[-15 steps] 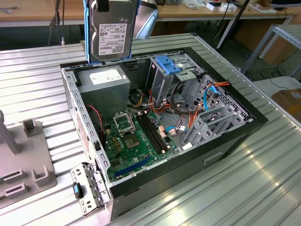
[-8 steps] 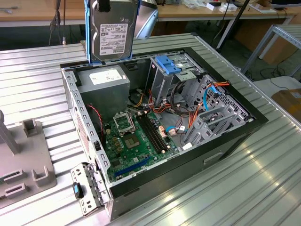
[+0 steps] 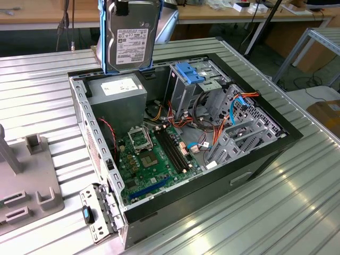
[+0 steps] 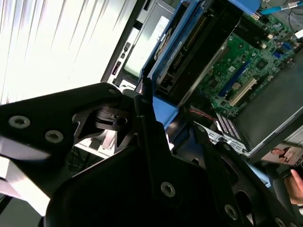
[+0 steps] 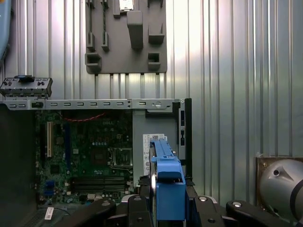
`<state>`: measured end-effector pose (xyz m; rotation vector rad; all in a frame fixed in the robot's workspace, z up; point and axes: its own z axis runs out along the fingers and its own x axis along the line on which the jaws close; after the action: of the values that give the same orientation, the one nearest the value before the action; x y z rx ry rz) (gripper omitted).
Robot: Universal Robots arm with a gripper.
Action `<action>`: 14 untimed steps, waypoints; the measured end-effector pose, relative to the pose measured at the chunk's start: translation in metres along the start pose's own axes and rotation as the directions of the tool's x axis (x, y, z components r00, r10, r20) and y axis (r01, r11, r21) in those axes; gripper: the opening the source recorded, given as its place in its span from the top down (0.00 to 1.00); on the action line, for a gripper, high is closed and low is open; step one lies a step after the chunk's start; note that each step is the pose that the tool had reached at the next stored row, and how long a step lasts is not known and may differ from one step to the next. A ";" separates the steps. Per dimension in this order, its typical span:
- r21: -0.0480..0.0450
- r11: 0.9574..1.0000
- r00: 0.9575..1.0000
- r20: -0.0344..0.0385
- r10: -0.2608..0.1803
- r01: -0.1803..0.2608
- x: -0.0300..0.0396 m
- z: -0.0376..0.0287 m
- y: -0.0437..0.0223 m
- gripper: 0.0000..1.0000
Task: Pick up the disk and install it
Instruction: 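Pick up the disk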
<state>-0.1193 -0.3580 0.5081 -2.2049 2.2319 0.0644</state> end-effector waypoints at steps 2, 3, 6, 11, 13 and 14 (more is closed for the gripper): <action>0.000 1.000 1.000 0.000 0.000 0.000 -0.0001 -0.0002 -0.0076 0.63; 0.000 1.000 1.000 0.000 0.000 0.000 -0.0001 -0.0003 -0.0110 0.63; 0.000 1.000 1.000 0.000 0.000 0.000 0.0025 0.0000 -0.0148 0.63; 0.000 1.000 1.000 0.000 0.000 0.000 0.0081 0.0005 -0.0161 0.63; 0.000 1.000 1.000 0.000 0.000 0.000 0.0100 0.0006 -0.0162 0.63; 0.000 1.000 1.000 0.000 0.000 0.000 0.0103 0.0008 -0.0163 0.63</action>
<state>-0.1032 -0.3685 0.5066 -2.2046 2.2318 0.0644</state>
